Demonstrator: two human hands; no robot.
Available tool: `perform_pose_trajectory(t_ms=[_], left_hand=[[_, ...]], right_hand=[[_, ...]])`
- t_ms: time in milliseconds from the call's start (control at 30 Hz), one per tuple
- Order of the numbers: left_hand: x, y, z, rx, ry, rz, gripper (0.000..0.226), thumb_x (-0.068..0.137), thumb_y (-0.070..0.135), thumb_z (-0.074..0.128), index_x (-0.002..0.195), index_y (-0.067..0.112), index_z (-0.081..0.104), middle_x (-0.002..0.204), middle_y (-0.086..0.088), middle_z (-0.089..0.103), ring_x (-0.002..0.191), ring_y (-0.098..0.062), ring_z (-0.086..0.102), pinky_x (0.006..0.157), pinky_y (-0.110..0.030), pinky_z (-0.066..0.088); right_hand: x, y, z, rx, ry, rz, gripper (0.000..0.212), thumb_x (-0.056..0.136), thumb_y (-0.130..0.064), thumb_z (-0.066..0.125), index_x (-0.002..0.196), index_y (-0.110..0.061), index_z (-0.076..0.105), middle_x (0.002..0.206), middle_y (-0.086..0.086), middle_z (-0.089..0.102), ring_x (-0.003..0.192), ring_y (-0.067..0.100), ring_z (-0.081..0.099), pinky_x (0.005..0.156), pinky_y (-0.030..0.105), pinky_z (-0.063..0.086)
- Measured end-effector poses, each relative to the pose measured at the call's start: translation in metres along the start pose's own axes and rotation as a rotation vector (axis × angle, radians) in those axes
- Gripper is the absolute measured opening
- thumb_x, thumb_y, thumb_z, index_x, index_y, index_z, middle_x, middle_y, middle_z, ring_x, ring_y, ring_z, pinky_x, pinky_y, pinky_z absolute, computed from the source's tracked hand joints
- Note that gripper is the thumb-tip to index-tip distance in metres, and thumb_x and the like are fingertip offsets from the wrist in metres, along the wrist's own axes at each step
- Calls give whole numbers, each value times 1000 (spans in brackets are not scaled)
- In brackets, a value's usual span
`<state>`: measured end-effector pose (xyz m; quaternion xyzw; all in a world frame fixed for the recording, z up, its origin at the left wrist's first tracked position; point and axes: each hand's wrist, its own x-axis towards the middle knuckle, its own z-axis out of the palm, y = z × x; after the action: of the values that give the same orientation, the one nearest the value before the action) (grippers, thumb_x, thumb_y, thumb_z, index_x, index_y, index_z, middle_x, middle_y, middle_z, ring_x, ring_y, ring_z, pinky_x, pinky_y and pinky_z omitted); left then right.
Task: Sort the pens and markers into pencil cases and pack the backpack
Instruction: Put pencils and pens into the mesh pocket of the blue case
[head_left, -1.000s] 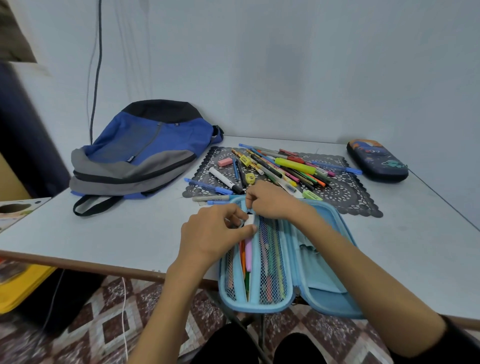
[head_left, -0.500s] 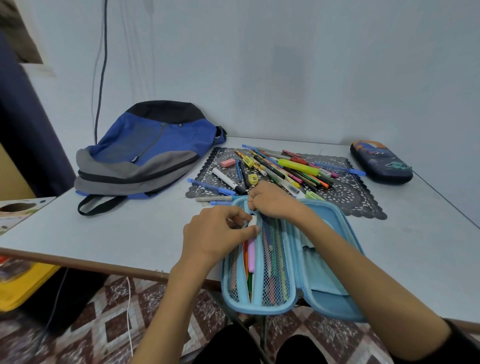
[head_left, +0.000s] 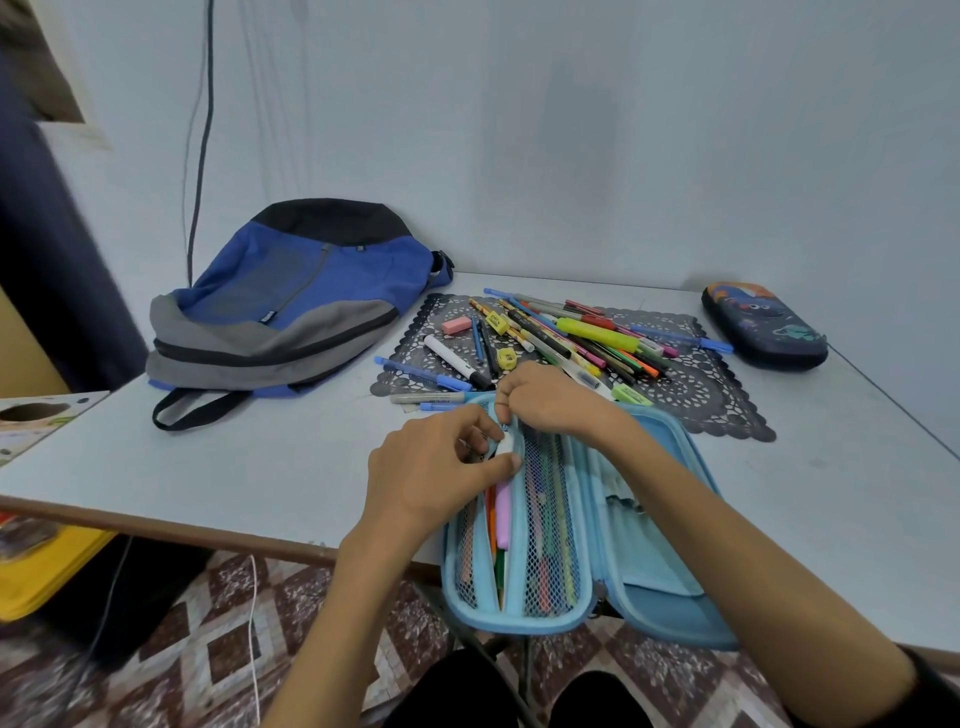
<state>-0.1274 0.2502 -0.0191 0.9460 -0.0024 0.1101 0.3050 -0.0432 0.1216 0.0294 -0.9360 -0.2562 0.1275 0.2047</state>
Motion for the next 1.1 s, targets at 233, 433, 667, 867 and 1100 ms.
perform_pose_trajectory(t_ms=[233, 433, 667, 867, 1100], left_hand=[[-3, 5, -4, 109, 13, 27, 24, 79, 69, 60, 86, 46, 59, 85, 19, 61, 82, -5, 56, 59, -21, 40], [-2, 5, -4, 95, 19, -1, 26, 78, 66, 64, 94, 46, 68, 85, 19, 61, 83, -4, 56, 59, -19, 38], [0, 2, 2, -8, 62, -35, 37, 71, 66, 70, 84, 35, 55, 83, 18, 64, 80, -3, 61, 66, -28, 48], [4, 0, 3, -96, 29, -66, 44, 71, 54, 78, 97, 33, 49, 85, 16, 67, 79, -6, 62, 69, -33, 50], [5, -5, 6, -82, -4, -47, 48, 60, 72, 55, 91, 36, 61, 86, 19, 65, 82, 0, 60, 69, -30, 49]], right_hand=[[16, 9, 10, 55, 88, 90, 12, 92, -4, 46, 87, -9, 55, 74, 6, 49, 60, 11, 39, 59, 20, 36], [13, 5, 14, 75, 110, 60, 21, 82, 5, 41, 76, -7, 57, 76, 16, 50, 64, 21, 41, 57, 30, 32], [12, 7, 11, 54, 84, 74, 33, 93, -7, 44, 64, -22, 46, 69, -2, 47, 60, 8, 40, 59, 20, 37], [-3, -4, 9, 72, 50, 12, 20, 78, 5, 41, 72, -9, 54, 63, 11, 40, 59, 19, 34, 55, 29, 29], [-12, 2, 5, 136, 81, -2, 18, 83, 0, 47, 82, 9, 63, 73, 12, 55, 68, 20, 47, 62, 32, 38]])
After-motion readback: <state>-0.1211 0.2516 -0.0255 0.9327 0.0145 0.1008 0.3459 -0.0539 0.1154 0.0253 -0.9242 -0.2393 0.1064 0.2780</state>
